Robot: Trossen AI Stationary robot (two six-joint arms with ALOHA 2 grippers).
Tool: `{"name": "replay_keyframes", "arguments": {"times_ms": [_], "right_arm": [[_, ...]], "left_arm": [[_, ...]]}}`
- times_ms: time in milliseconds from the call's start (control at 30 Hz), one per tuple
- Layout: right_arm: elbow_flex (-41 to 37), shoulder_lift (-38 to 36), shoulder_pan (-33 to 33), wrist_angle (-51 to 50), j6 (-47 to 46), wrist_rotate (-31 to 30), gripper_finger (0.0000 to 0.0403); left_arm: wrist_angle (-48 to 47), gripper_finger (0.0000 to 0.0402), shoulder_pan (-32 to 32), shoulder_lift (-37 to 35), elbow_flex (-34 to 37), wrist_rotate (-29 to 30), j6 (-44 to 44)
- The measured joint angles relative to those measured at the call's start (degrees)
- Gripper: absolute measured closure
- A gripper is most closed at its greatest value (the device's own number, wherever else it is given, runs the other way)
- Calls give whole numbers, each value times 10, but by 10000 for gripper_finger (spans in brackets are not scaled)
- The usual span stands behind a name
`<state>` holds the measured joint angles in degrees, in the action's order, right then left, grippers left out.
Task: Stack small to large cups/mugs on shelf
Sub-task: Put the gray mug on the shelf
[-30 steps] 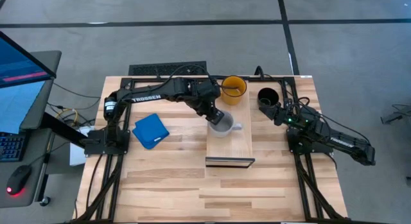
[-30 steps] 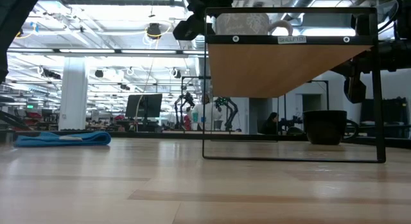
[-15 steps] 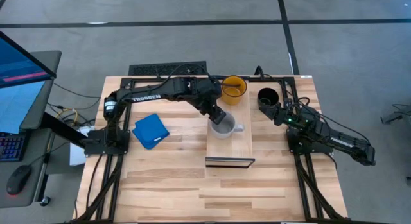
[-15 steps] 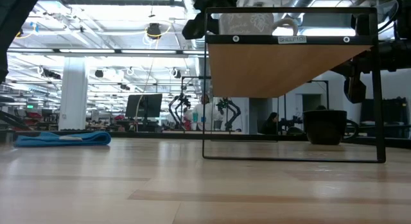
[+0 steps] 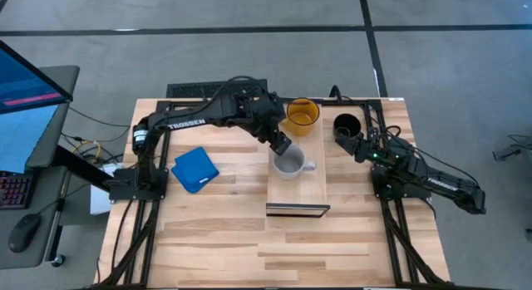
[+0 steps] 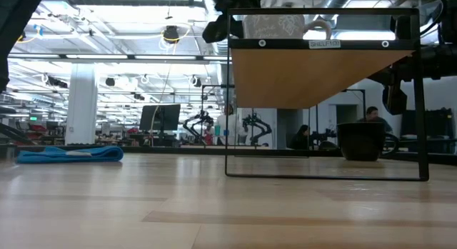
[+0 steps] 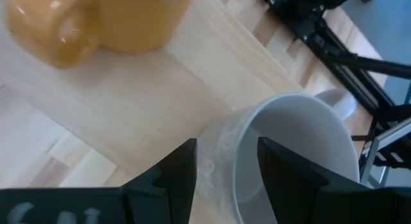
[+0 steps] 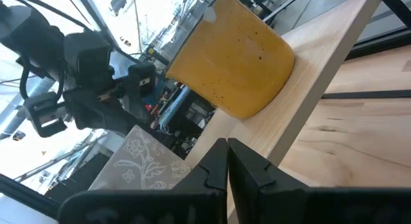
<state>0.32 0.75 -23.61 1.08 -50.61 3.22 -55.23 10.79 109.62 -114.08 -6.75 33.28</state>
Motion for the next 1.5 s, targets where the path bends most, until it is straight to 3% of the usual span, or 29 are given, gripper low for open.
{"name": "replay_keyframes", "arguments": {"times_ms": [233, 400, 800, 1067, 1300, 1500], "right_arm": [[0, 0, 0, 0, 0, 0, 369], [0, 0, 0, 0, -3, 0, 369], [0, 0, 0, 38, -4, 57, 369], [0, 0, 0, 110, -3, 177, 369], [35, -1, 0, 123, 31, 240, 369], [68, 0, 0, 120, 74, 239, 369]], "left_arm": [[-10, 248, 3, -14, -22, 8, -3], [-21, 248, -9, -16, -78, 14, -59], [-35, 248, -137, -15, -109, 63, -100], [-63, 248, -202, -14, -103, 187, -52], [-76, 248, -262, -10, -103, 376, -81], [-92, 248, -274, -10, -103, 388, -109]]}}
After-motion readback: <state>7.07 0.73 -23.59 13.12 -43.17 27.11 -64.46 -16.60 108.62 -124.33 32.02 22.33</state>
